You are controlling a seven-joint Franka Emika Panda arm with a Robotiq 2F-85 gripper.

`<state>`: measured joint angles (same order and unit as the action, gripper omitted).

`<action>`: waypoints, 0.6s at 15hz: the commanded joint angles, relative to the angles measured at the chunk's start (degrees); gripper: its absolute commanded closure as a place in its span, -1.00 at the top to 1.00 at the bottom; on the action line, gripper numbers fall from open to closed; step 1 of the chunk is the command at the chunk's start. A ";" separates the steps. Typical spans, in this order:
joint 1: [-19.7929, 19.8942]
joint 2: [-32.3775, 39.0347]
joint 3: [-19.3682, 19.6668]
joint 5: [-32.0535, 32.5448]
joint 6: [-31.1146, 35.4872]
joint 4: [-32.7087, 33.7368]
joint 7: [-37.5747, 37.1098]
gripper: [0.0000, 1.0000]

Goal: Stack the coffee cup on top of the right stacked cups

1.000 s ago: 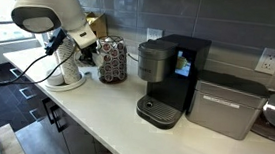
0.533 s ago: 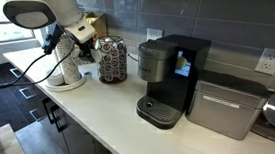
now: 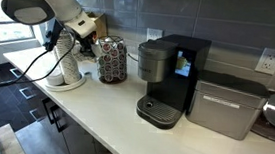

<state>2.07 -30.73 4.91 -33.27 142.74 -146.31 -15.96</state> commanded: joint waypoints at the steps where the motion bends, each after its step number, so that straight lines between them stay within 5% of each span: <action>1: -4.09 -4.99 2.66 -4.46 -0.25 1.00 8.54 -0.43; 9: -12.04 -12.99 6.33 -10.46 -0.66 3.50 28.66 -0.43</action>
<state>-6.23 -40.69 8.76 -41.01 142.68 -142.40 4.95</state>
